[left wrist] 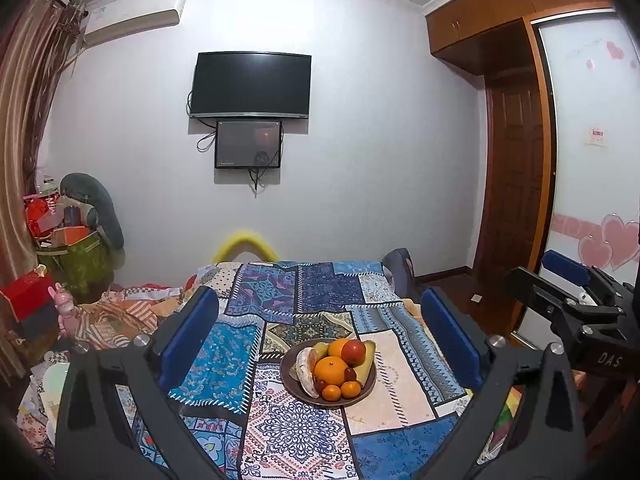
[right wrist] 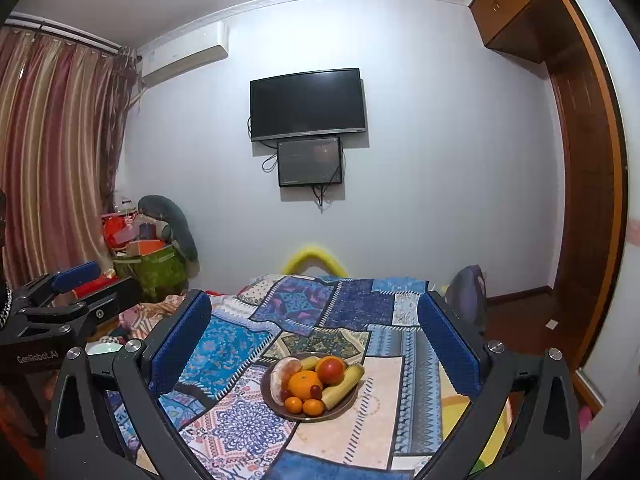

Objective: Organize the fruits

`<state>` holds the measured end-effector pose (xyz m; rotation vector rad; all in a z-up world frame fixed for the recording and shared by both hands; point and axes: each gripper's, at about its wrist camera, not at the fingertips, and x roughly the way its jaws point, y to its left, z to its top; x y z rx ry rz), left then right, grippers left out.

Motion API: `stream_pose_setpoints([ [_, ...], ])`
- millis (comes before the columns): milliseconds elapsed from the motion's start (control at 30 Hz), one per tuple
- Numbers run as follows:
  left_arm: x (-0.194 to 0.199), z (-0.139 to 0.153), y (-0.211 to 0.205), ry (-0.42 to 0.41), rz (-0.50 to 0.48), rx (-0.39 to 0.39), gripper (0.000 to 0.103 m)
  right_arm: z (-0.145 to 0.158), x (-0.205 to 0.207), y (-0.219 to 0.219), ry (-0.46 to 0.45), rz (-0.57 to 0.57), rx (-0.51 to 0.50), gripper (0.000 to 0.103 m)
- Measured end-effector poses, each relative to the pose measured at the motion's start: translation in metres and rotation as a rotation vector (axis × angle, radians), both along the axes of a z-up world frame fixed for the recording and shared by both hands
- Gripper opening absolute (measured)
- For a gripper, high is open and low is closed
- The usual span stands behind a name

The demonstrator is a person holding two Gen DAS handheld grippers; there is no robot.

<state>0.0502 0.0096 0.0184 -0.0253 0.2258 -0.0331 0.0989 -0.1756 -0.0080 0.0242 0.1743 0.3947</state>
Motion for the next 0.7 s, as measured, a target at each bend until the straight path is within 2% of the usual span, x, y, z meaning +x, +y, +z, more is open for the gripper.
stream_pose_setpoints([
  [700,0.0022,-0.0004,-0.0043,0.011,-0.014,-0.002,0.103,0.0039,-0.0044,-0.0041,-0.016,-0.004,0.011,0.103],
])
